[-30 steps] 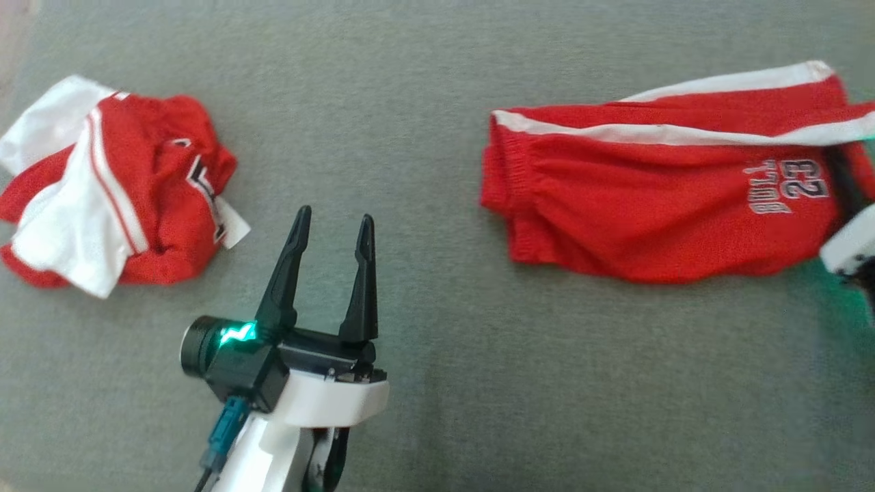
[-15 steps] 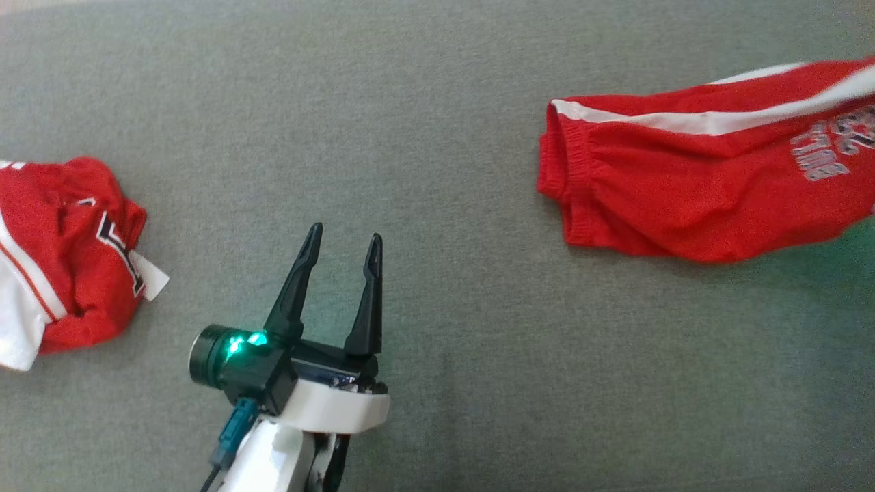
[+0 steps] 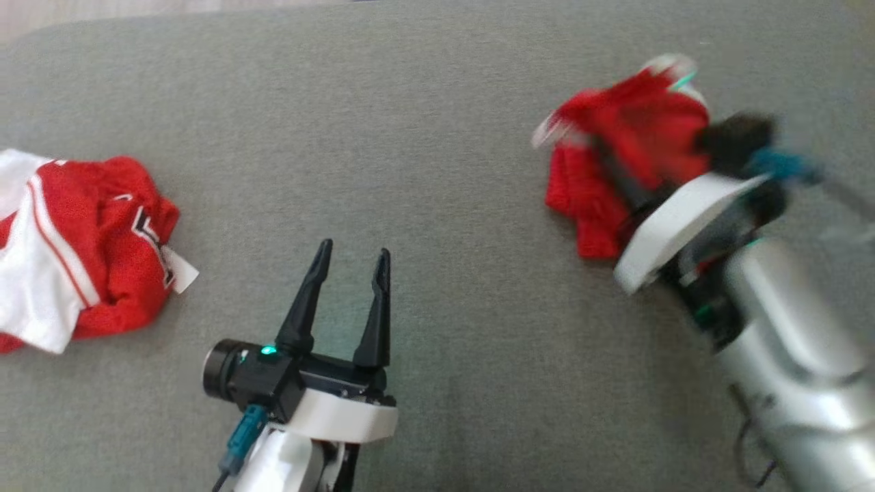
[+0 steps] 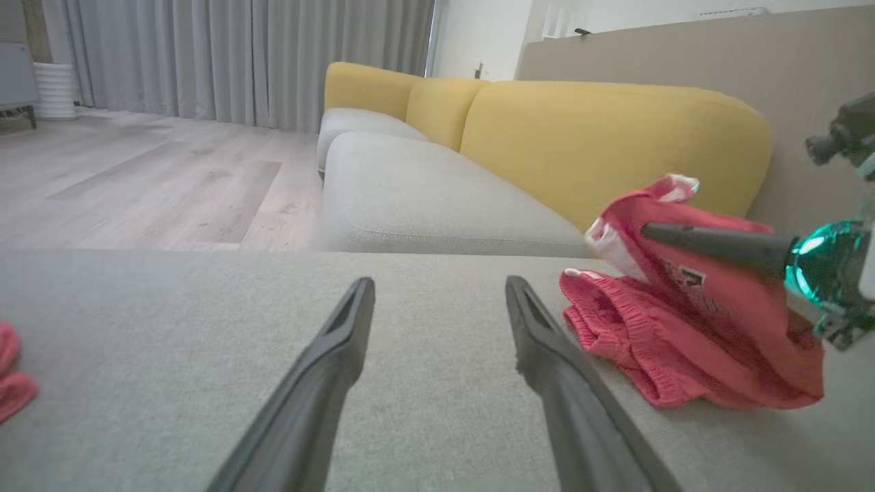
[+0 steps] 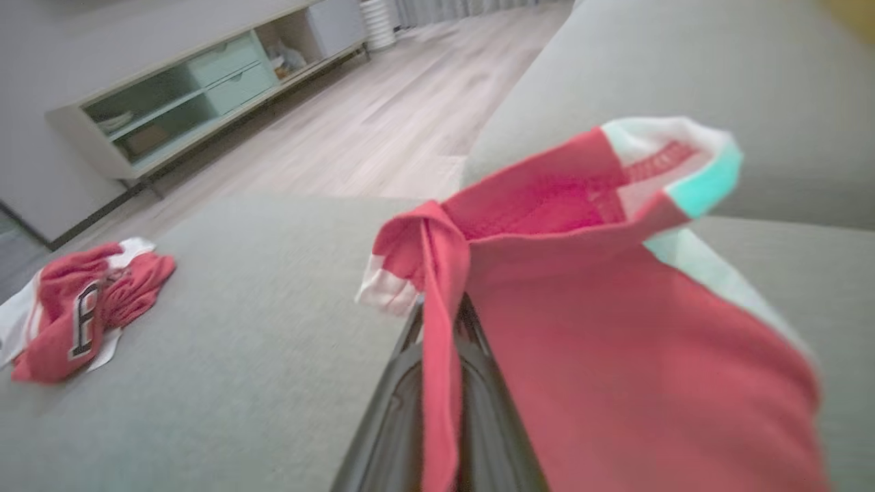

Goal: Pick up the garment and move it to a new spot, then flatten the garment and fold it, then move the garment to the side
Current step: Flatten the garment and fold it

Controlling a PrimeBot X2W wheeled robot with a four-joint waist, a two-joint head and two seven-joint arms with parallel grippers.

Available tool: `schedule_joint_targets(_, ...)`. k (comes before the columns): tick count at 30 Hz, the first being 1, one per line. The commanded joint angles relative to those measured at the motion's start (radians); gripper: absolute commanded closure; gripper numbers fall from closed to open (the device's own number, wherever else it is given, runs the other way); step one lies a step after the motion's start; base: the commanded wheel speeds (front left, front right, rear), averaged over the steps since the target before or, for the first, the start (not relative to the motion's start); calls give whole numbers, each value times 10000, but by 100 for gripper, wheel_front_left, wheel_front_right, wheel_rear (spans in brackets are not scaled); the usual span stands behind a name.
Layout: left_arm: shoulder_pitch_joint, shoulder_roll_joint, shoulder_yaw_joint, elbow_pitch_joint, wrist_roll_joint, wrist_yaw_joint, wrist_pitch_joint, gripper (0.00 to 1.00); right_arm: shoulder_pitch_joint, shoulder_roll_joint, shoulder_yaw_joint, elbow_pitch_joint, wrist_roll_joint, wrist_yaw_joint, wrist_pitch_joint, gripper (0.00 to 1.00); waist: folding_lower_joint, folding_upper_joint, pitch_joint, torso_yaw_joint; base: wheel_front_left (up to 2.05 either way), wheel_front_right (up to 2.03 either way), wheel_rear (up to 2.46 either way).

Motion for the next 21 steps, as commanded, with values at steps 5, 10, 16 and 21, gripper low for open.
schedule_joint_targets(5, -150, 1, 61, -320, -249, 151, -51, 0, 652, 734, 667, -629, -431, -7, -258, 0, 0, 0, -64, 430, 0, 0, 0)
schedule_joint_targets(10, 4, 1, 134, -339, -318, 228, -51, 0, 1392, 452, 327, -1267, -876, -7, -1197, 0, 0, 0, -278, 540, 0, 0, 0)
schedule_joint_targets(16, 316, 1, 313, -521, -320, 320, -51, 0, 2810, 363, -1212, -1875, -1268, -7, -2367, 0, 0, 0, -672, 642, 0, 0, 0)
schedule_joint_targets(21, 975, 1, 1000, -837, -117, 655, -51, 0, 4043, 543, -2275, -1870, -2197, -7, -3958, 0, 0, 0, -1252, 439, 0, 0, 0)
